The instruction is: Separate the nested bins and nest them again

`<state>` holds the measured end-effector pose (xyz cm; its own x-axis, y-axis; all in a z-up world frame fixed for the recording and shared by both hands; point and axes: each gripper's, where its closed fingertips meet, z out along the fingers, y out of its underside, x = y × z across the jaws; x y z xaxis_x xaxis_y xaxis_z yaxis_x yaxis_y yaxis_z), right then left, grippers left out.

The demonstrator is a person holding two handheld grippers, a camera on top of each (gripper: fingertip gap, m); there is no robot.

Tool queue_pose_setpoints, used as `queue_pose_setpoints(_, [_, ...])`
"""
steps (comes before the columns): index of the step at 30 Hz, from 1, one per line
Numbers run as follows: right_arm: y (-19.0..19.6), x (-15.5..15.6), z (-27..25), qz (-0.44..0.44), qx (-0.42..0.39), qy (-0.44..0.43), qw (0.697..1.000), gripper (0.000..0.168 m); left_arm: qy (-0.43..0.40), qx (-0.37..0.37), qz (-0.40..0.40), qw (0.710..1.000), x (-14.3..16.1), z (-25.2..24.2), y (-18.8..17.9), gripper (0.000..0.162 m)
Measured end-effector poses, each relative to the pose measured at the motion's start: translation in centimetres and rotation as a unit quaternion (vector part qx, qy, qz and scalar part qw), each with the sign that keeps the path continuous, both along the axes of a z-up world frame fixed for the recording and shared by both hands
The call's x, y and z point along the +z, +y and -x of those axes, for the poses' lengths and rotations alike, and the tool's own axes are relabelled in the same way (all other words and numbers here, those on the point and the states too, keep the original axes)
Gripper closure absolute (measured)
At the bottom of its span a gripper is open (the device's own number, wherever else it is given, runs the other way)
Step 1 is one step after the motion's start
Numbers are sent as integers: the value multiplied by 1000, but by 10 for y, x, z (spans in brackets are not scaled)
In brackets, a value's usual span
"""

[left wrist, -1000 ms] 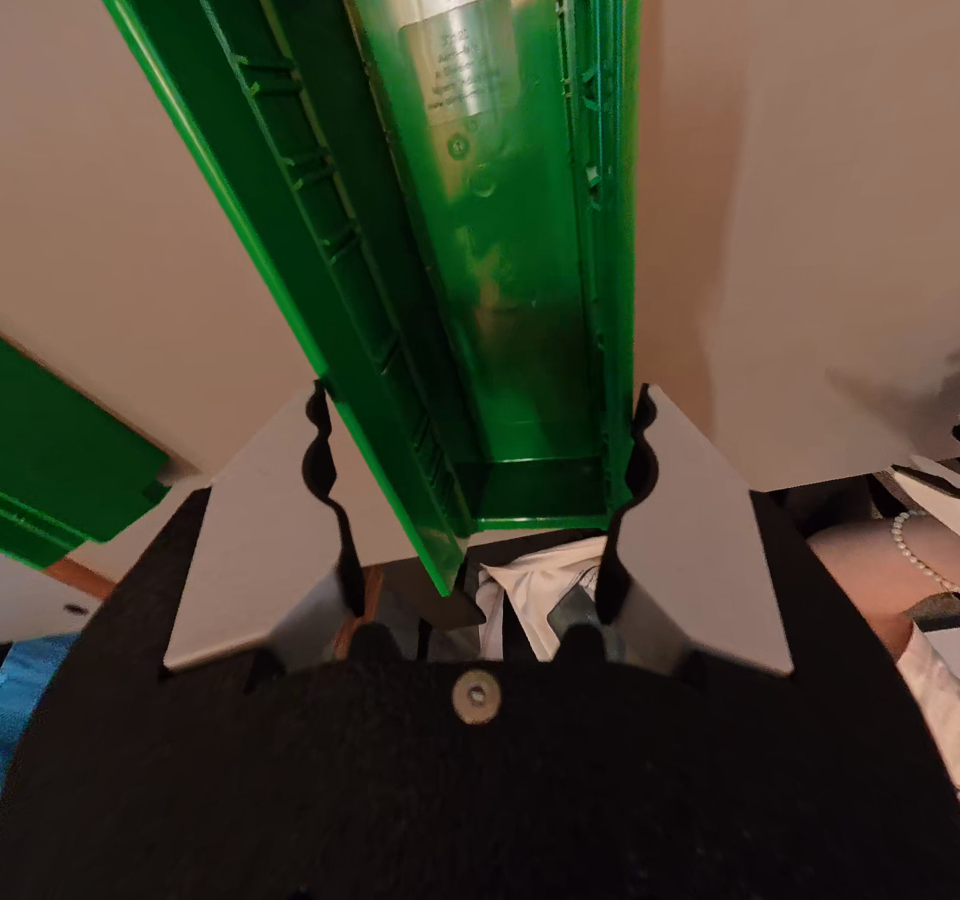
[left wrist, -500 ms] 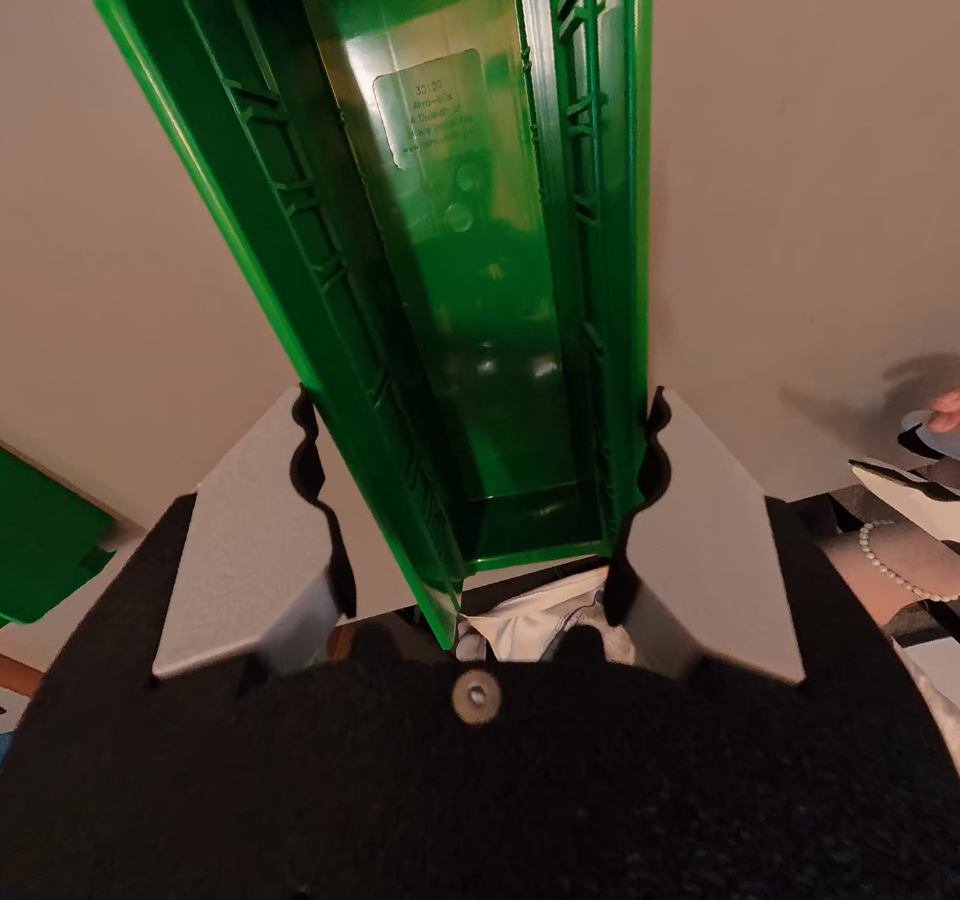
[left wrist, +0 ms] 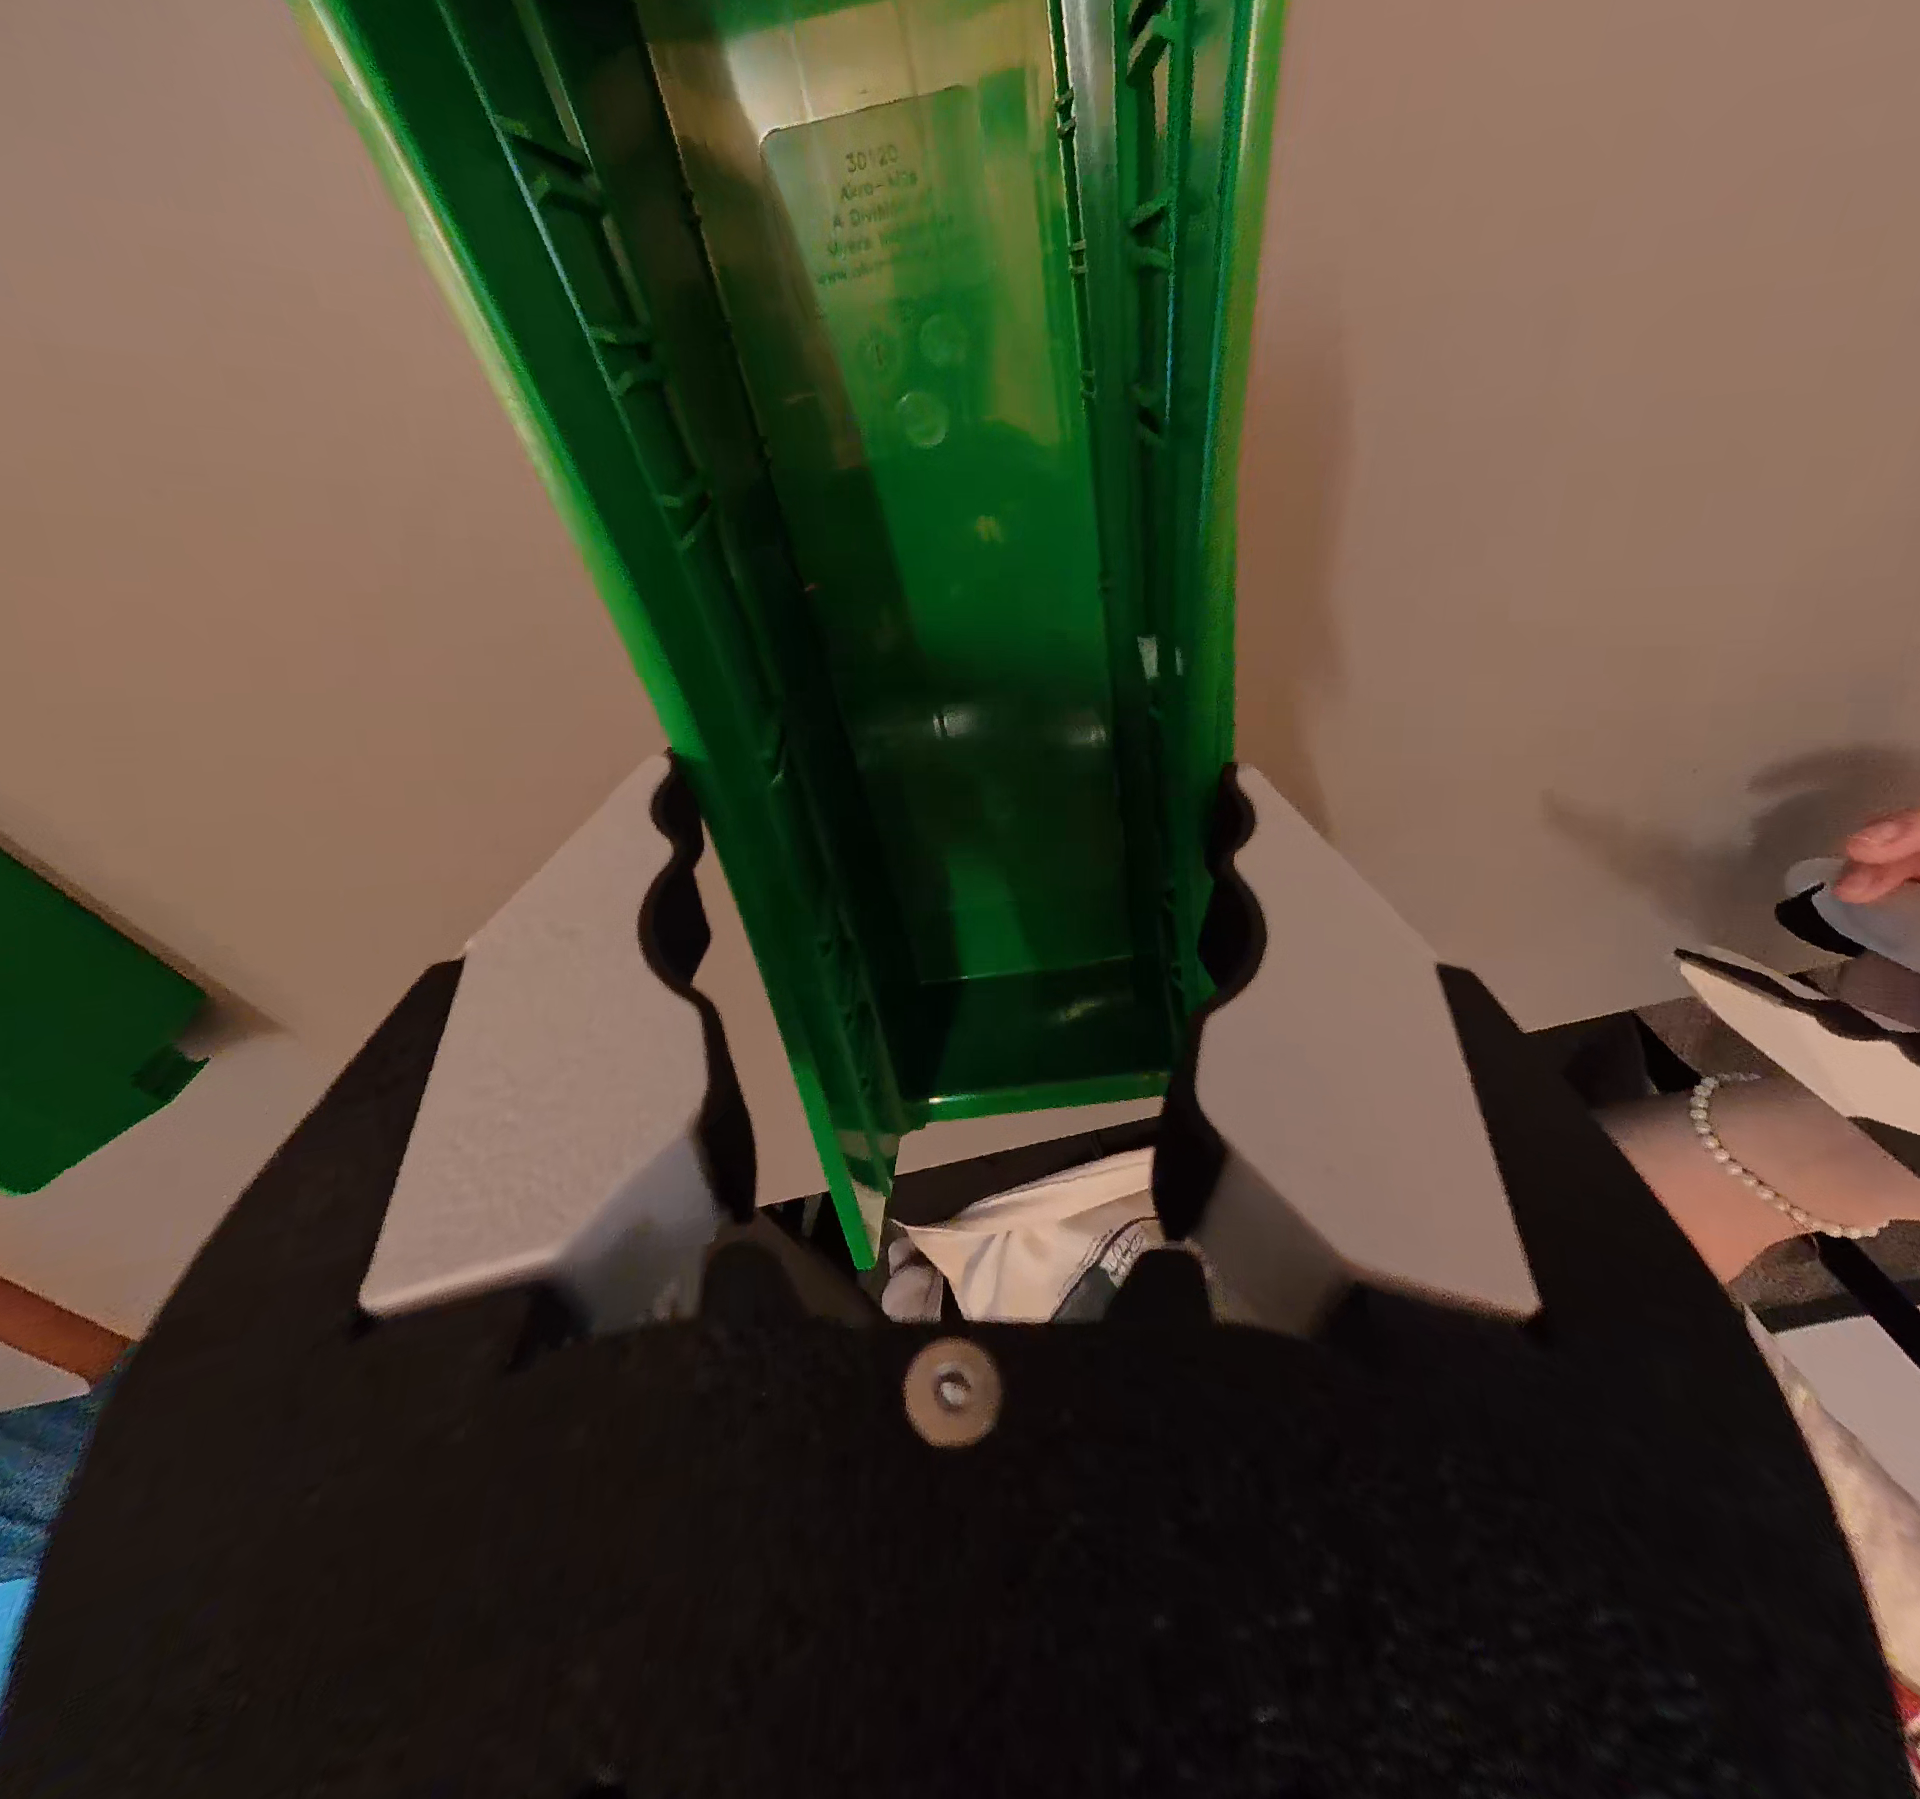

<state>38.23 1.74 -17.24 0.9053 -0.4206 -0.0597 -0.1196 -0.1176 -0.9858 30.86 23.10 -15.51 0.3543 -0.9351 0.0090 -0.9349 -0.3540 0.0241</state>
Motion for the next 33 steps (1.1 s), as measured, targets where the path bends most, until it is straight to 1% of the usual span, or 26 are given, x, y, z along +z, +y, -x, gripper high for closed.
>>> queue_pose_setpoints(6, [0,1,1,-1,1,0,1000,26,2,29,0,1000,1,4,3,72])
queue_pose_setpoints(9, [0,1,1,2,2,-3,1000,26,-1,44,1,999,1,5,6,71])
queue_pose_setpoints(12, [-2,2,1,4,1,-6,1000,26,-4,48,-1,999,1,5,6,67])
queue_pose_setpoints(17, [-2,5,1,-4,1,-2,1000,26,-15,54,-9,998,-1,6,5,55])
queue_pose_setpoints(19, [-1,4,2,0,2,-6,1000,26,-7,55,-10,998,-2,6,5,51])
queue_pose_setpoints(33, [7,-3,6,16,8,-4,1000,25,-2,61,-55,997,-4,6,5,42])
